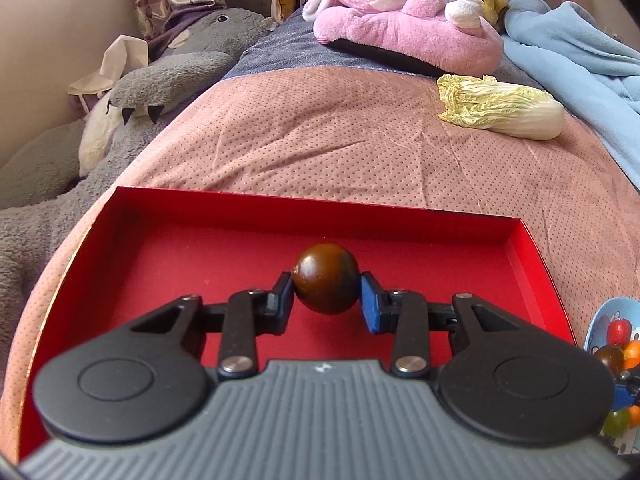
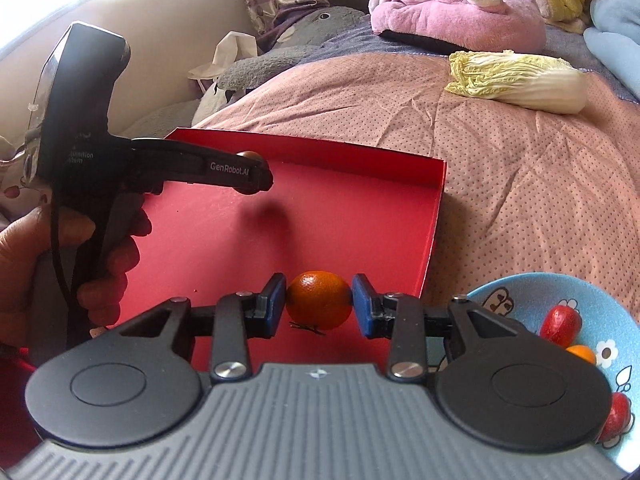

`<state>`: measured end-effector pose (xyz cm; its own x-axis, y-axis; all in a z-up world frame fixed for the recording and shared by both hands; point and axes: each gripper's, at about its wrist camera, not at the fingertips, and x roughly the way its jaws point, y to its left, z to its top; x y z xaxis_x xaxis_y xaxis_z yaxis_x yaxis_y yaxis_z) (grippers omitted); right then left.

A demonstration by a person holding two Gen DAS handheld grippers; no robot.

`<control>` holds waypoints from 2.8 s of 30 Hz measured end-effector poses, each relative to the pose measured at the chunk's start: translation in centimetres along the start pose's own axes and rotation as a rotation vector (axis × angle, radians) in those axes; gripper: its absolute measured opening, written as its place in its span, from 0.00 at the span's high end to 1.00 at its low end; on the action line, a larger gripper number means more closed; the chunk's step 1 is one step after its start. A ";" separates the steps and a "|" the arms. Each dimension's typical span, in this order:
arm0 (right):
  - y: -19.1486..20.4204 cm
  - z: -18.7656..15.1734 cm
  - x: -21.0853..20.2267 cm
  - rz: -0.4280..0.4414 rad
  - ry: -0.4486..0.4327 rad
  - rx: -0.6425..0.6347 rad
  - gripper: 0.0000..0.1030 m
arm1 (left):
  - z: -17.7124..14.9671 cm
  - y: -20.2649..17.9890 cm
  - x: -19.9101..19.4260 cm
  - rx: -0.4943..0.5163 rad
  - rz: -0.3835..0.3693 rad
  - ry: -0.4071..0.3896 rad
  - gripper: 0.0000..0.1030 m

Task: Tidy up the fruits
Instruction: 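Grasp the small orange tomato with the right gripper while the left grasps the dark brown tomato, then lift both held tomatoes from the tray and carry them over the blue plate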

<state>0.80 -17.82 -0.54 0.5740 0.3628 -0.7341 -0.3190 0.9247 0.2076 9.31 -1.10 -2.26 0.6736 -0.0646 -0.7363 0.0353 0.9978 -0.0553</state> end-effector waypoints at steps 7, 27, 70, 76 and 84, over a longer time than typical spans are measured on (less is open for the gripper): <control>0.6 -0.5 -1.2 0.014 -0.007 -0.003 0.59 | -0.9 0.0 -1.8 -0.005 0.018 -0.011 0.63; 0.6 -1.6 -5.7 0.015 -0.068 -0.011 0.59 | -3.0 -0.6 -5.0 -0.041 0.038 -0.036 0.63; -11.8 -8.7 -13.1 -0.223 -0.109 0.184 0.59 | -5.9 -5.7 -8.5 0.076 -0.028 -0.096 0.63; -13.0 -10.0 -12.3 -0.244 -0.080 0.200 0.59 | -6.1 -6.3 -8.6 0.084 -0.036 -0.105 0.63; -13.2 -10.3 -11.5 -0.251 -0.064 0.198 0.59 | -6.4 -6.6 -8.8 0.072 -0.037 -0.103 0.63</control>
<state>-9.38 -35.37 -1.51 0.6646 0.1217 -0.7372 -0.0121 0.9883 0.1522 -1.56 -7.14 0.26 0.7431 -0.1040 -0.6610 0.1120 0.9932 -0.0304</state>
